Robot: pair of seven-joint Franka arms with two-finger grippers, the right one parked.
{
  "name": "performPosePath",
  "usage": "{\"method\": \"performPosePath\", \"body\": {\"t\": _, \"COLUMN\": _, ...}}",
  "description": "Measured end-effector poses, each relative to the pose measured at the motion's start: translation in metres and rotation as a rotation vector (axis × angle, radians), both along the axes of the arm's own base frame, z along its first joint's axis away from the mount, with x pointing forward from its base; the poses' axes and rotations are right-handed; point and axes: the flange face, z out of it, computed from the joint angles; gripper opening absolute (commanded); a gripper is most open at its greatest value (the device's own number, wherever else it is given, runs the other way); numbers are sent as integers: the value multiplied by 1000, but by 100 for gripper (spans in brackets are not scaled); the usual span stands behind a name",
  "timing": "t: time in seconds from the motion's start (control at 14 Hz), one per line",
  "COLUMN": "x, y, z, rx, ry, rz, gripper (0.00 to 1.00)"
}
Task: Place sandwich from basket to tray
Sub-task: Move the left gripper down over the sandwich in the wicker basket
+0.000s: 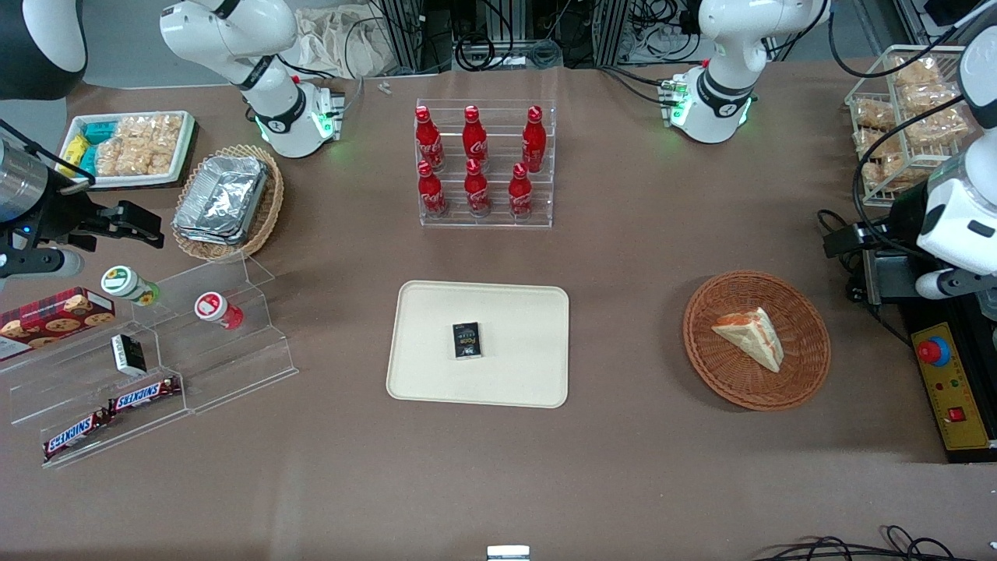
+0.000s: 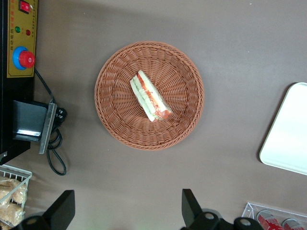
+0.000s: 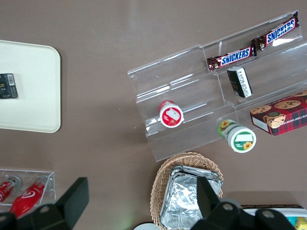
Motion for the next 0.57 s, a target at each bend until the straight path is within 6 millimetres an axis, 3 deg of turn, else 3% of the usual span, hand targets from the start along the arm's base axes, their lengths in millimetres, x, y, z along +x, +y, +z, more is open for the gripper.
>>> {"method": "performPosePath", "body": {"t": 0.29, "x": 8, "y": 4, "z": -21, "rx": -1, "ry": 37, "rz": 45, "gripper": 100}}
{"method": "performPosePath", "body": {"t": 0.43, "x": 17, "y": 6, "z": -57, "rx": 6, "ry": 86, "rz": 147, "gripper": 100}}
{"method": "performPosePath", "body": {"t": 0.57, "x": 27, "y": 7, "z": -107, "rx": 11, "ry": 57, "rz": 277, "gripper": 100}}
